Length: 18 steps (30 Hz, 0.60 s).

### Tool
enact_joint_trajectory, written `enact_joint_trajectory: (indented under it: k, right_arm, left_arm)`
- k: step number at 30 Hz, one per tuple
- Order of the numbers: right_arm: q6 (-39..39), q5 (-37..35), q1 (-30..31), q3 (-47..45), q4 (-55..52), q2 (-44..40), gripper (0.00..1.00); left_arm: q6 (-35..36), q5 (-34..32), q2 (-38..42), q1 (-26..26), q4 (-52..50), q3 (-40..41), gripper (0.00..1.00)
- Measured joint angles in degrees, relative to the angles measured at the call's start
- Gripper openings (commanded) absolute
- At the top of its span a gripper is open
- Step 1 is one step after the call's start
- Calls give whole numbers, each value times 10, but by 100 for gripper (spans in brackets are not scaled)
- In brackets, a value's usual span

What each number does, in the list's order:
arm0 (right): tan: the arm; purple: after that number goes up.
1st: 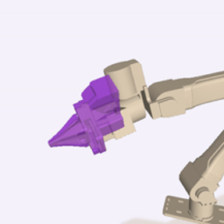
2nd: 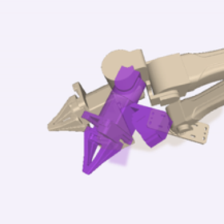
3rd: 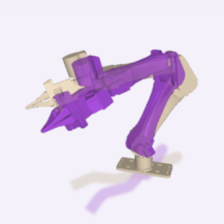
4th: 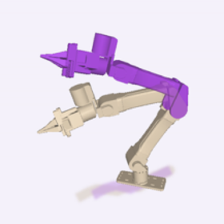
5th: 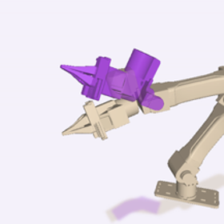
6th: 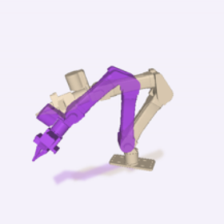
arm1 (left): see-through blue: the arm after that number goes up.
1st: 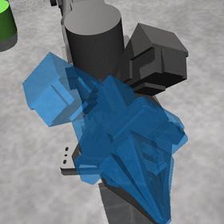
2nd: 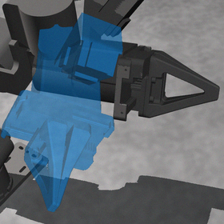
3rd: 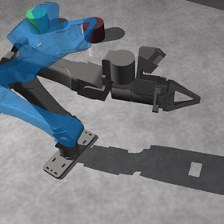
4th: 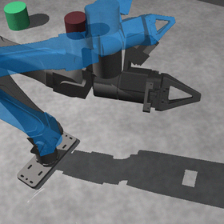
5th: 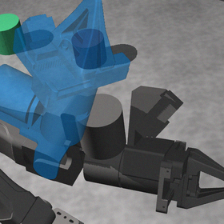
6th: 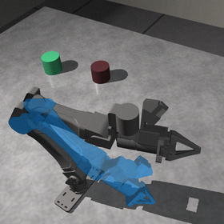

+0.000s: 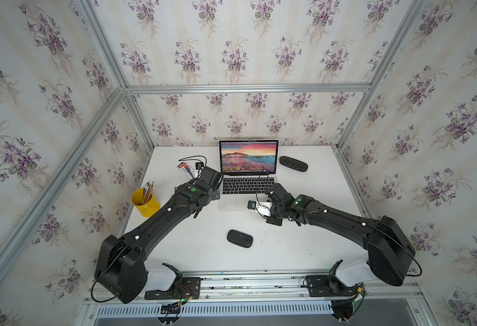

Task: Remove the wireless mouse receiver from the laptop
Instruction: Insert the USB plug into the mouse.

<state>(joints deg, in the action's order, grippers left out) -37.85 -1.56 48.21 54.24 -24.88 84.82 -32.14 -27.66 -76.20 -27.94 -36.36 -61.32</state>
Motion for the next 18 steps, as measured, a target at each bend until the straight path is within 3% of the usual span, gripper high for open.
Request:
enact_joint_trajectory:
  k: [6, 18]
  right_arm:
    - [88, -27, 82, -6, 6, 17, 0]
    - [189, -49, 151, 23, -31, 50, 0]
  left_arm:
    - [-4, -37, 50, 14, 2, 32, 99]
    - [-2, -41, 57, 22, 3, 52, 99]
